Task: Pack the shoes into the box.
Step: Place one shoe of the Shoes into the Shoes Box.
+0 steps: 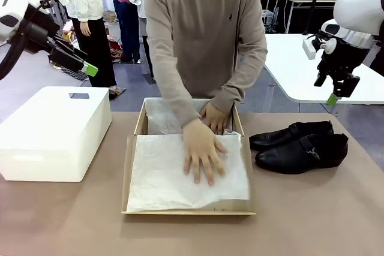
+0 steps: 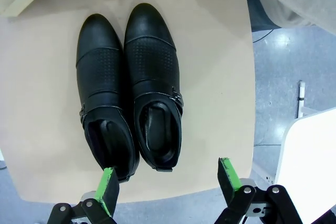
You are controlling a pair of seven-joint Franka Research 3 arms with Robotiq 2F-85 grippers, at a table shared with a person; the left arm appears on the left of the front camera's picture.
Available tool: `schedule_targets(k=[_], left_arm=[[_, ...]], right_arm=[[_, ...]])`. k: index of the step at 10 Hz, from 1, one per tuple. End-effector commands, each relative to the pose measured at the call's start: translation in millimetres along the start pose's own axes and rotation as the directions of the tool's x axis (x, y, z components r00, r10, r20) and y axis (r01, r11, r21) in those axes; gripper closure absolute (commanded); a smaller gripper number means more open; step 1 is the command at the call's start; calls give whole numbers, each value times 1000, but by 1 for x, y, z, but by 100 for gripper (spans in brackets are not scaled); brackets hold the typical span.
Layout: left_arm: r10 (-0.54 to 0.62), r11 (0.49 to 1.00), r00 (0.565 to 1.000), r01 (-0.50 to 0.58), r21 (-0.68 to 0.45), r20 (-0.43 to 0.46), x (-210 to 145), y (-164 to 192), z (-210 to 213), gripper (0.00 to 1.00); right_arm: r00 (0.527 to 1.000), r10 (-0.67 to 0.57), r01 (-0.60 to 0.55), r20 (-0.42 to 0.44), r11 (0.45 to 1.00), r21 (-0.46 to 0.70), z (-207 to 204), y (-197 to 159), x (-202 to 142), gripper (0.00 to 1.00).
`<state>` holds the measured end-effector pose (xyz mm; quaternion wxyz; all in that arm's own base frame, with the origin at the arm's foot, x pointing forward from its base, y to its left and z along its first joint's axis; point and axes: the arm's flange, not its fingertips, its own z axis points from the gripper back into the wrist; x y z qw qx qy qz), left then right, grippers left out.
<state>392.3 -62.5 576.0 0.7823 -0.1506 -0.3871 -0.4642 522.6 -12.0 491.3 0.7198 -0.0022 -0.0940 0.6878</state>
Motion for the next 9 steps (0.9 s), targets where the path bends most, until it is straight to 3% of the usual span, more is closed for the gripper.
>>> schedule_targets(k=[1,9], left_arm=[[-15,1000,1000,16,-15,19,-1,3,0,0],[-15,1000,1000,16,-15,19,-1,3,0,0]], right_arm=[[999,-29,29,15,999,-27,-11,-13,0,0],[998,-54,54,41,998,12,-81,-33,-30,0]])
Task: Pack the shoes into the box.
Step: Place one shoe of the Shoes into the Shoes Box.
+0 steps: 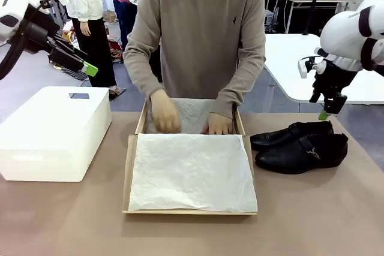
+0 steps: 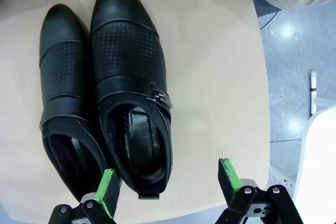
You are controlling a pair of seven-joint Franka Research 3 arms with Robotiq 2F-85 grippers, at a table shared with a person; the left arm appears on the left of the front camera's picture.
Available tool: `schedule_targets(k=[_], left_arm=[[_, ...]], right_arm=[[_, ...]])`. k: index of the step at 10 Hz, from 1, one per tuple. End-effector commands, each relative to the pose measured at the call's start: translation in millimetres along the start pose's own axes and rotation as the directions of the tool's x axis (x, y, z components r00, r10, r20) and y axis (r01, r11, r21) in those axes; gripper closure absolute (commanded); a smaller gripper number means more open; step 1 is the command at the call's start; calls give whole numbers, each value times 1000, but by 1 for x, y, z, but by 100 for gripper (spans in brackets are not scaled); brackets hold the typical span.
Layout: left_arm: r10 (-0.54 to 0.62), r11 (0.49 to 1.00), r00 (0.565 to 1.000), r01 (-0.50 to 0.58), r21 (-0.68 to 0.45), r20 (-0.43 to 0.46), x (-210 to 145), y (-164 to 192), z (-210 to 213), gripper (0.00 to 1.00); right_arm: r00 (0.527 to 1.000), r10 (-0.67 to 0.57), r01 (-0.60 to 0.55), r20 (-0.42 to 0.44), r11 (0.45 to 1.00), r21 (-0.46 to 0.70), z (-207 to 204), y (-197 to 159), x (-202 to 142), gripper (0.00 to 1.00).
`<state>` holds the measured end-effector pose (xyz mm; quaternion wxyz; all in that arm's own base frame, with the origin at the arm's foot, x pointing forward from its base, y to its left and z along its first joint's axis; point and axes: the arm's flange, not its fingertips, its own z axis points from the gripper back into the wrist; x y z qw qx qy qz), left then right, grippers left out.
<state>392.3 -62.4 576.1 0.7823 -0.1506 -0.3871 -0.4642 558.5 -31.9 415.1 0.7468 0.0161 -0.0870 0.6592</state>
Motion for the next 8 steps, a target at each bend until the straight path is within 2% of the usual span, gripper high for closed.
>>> schedule_targets(k=[1,5,8], left_arm=[[-15,1000,1000,16,-14,19,-1,3,0,0],[-15,1000,1000,16,-14,19,-1,3,0,0],[-15,1000,1000,16,-14,19,-1,3,0,0]], right_arm=[[999,31,-30,28,999,-24,-11,-9,-1,0],[999,33,-33,11,999,17,-42,-17,4,0],[1000,20,-20,-3,999,36,-50,-17,2,0]])
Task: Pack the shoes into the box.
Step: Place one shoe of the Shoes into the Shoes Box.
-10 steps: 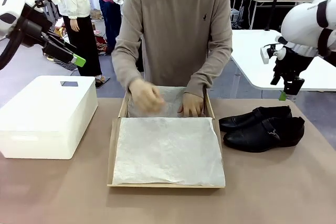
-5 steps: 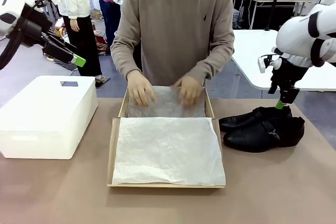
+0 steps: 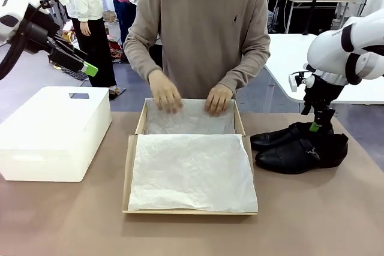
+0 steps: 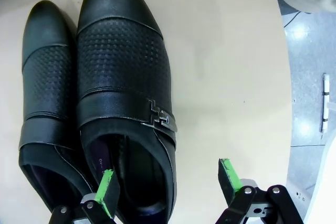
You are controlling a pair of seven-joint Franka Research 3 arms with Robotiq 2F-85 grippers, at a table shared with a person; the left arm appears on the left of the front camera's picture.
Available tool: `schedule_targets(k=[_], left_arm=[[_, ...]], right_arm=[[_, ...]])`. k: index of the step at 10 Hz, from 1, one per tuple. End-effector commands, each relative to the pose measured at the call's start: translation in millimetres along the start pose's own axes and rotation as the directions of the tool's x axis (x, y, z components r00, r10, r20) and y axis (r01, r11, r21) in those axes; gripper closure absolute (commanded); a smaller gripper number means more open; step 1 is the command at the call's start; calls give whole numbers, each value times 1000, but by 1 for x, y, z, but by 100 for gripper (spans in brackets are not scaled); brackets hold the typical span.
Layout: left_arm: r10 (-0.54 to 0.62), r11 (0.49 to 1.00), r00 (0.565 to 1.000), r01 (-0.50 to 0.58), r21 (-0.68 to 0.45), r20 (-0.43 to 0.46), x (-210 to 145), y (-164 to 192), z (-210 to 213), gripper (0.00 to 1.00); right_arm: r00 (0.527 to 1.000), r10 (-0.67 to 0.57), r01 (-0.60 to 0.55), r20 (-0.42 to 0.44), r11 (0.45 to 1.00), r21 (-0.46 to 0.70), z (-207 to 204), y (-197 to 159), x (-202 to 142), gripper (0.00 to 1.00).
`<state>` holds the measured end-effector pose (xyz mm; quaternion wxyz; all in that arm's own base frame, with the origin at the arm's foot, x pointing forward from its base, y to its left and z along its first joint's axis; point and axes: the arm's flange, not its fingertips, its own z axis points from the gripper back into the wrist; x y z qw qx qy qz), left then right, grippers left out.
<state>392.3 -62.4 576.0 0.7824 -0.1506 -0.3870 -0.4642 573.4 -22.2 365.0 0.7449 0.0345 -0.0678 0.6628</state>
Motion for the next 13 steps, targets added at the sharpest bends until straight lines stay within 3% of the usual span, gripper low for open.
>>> schedule_targets(k=[1,9,13], left_arm=[[-15,1000,1000,16,-14,19,-1,3,0,0],[-15,1000,1000,16,-14,19,-1,3,0,0],[-15,1000,1000,16,-14,19,-1,3,0,0]], right_arm=[[1000,13,-13,-1,1000,-15,1,-9,-3,0],[1000,6,-5,-15,999,41,-11,-13,-6,2],[1000,-6,7,-20,998,62,-10,-13,-6,77]])
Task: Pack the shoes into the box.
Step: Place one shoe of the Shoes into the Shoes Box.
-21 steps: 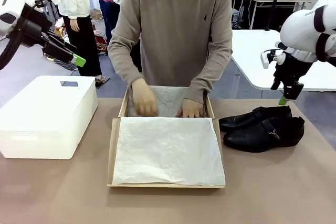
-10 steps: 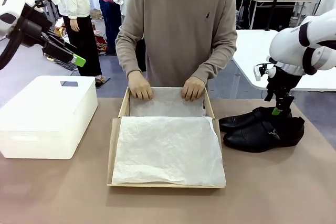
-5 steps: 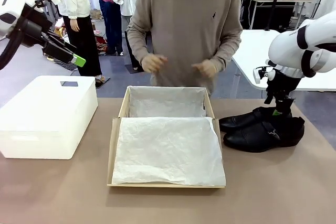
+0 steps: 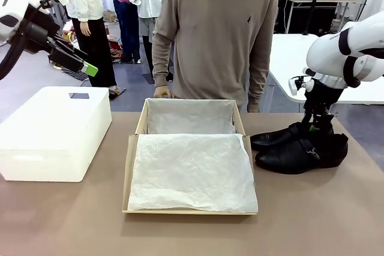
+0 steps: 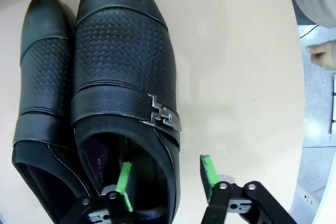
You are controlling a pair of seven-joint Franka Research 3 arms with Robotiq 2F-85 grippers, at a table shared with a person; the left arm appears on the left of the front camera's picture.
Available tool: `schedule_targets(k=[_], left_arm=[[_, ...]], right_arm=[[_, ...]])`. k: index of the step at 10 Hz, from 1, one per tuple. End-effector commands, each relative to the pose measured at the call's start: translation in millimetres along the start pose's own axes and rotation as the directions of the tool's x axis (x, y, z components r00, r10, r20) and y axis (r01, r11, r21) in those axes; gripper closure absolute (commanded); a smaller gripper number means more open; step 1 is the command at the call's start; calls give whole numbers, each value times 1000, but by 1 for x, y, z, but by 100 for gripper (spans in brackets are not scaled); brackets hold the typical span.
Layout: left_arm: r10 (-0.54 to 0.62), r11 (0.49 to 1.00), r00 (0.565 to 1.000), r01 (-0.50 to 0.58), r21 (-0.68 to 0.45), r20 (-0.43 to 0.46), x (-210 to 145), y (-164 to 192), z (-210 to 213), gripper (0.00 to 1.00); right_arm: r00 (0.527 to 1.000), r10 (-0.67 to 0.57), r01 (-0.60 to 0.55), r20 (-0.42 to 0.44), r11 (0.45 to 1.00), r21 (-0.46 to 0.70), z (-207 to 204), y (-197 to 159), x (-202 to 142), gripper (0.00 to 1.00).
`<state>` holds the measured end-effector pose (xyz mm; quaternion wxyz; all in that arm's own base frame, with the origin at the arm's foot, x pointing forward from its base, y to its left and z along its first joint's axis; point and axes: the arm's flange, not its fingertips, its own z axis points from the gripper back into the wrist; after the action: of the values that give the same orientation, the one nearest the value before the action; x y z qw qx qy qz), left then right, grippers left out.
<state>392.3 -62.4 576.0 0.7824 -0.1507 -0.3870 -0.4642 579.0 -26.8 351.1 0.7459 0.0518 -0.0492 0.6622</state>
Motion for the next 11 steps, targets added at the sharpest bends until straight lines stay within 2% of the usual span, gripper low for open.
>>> schedule_targets(k=[1,2,5,9,11], left_arm=[[-15,1000,1000,16,-14,19,-1,3,0,0],[-15,1000,1000,16,-14,19,-1,3,0,0],[-15,1000,1000,16,-14,19,-1,3,0,0],[-15,1000,1000,16,-14,19,-1,3,0,0],[-15,1000,1000,16,-14,19,-1,3,0,0]], right_arm=[[1000,1,-1,-16,1000,17,4,-7,1,96],[1000,3,-3,-18,1000,24,4,-8,1,100],[1000,8,-8,-19,999,35,10,-7,4,100],[1000,8,-8,21,1000,22,16,-7,0,100],[998,-64,62,20,996,64,24,-15,-1,100]])
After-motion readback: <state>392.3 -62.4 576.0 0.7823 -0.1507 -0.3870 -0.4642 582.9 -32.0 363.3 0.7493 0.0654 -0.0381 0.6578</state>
